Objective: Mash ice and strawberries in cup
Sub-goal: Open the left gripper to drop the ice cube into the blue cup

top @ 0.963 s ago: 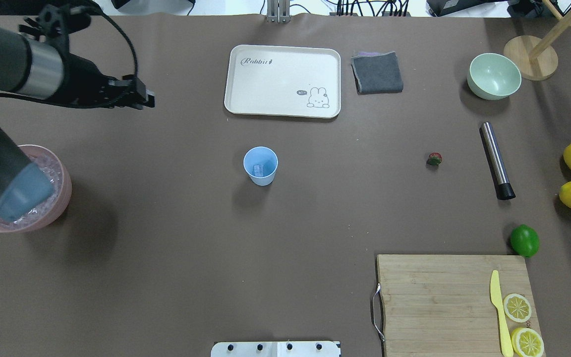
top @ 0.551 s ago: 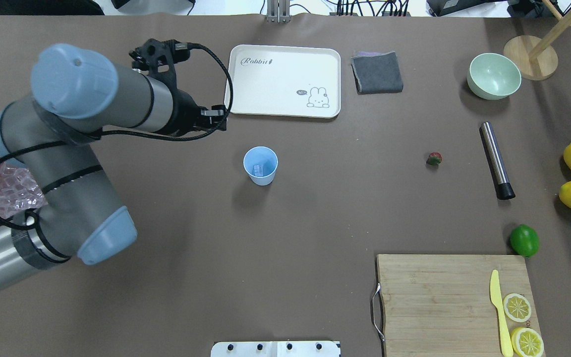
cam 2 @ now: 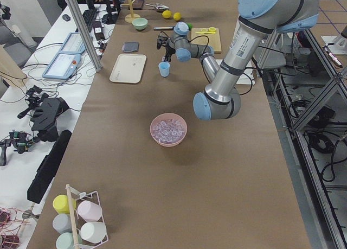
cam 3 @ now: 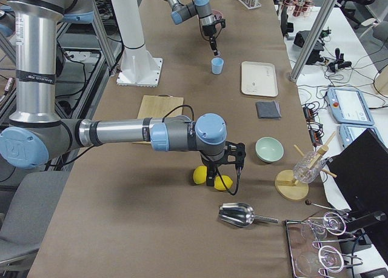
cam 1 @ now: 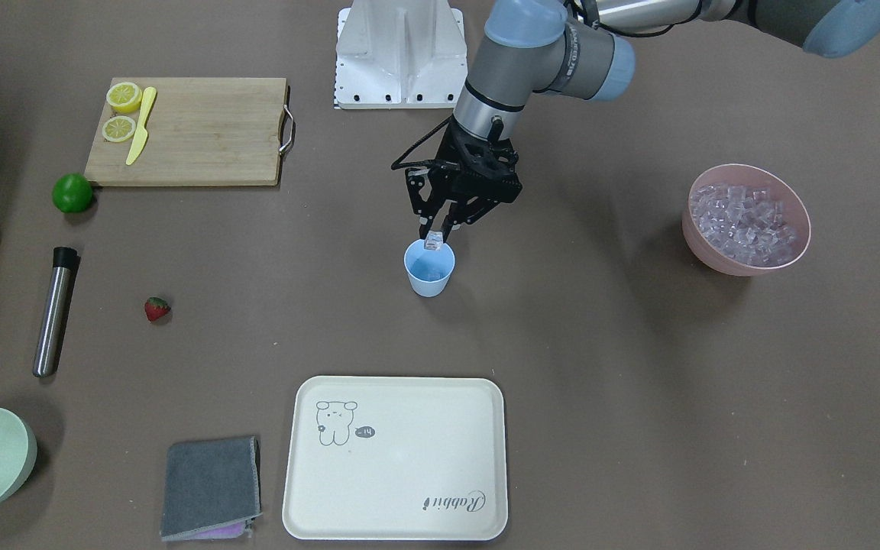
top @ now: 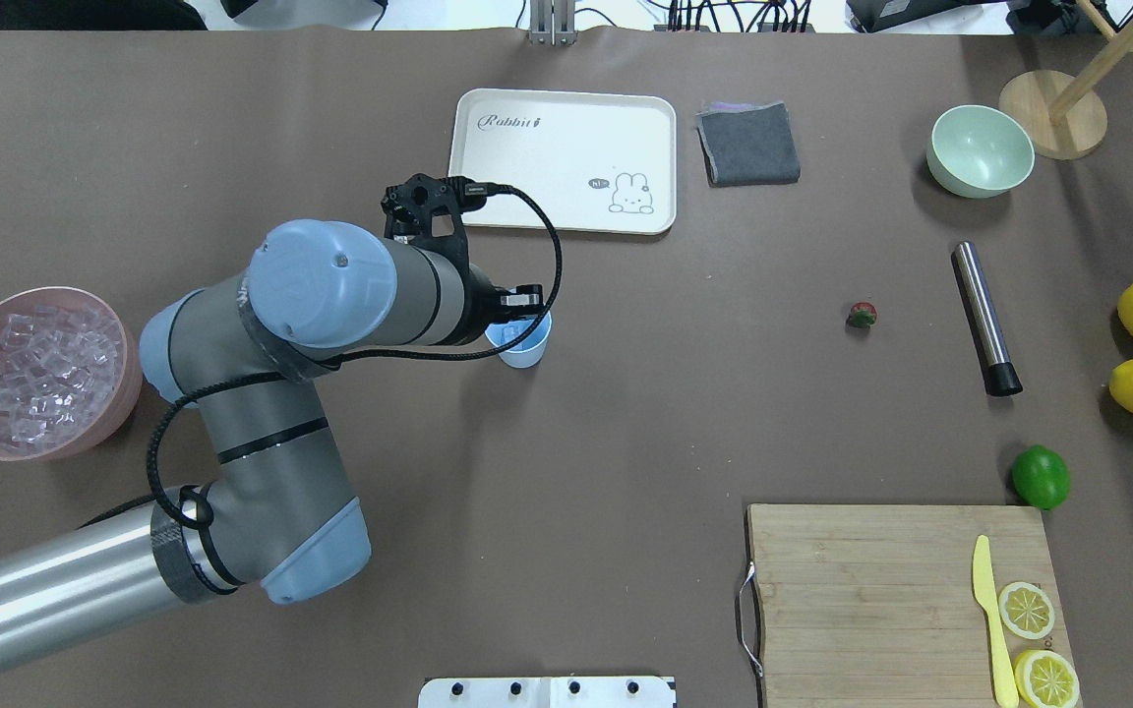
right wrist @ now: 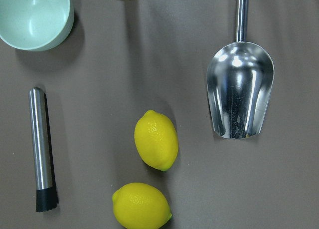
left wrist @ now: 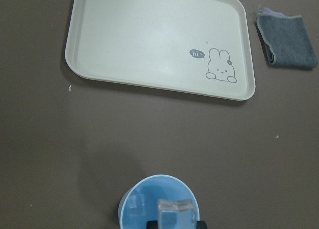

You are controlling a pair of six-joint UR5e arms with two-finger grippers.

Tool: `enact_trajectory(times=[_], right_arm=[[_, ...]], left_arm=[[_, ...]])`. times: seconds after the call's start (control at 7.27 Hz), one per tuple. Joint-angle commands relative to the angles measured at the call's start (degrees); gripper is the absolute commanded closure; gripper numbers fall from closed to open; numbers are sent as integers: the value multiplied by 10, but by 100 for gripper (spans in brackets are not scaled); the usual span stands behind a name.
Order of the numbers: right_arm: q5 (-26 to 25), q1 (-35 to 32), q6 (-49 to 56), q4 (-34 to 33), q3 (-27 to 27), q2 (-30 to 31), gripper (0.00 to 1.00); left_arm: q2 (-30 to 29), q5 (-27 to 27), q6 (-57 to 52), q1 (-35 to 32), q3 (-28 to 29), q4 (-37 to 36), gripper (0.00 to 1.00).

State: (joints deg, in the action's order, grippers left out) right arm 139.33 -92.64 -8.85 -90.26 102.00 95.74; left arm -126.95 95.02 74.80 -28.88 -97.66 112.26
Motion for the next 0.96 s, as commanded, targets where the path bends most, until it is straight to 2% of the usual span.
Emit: enact_trajectory(times=[0.0, 0.28, 0.41, 0.55, 0.83], right_arm=[[1, 0, 0, 0, 0, 0, 0], [1, 0, 1, 0, 1, 0, 0], [3, 0, 0, 0, 1, 0, 0], [4, 0, 0, 0, 1, 0, 0], [4, 0, 0, 0, 1, -1, 0]], left_arm=[[0, -17, -1, 9, 19, 7, 100], [0, -17, 1, 9, 20, 4, 100], [0, -17, 1, 9, 18, 6, 71], [0, -17, 0, 9, 19, 4, 7], [0, -18, -1, 9, 16, 4, 4]])
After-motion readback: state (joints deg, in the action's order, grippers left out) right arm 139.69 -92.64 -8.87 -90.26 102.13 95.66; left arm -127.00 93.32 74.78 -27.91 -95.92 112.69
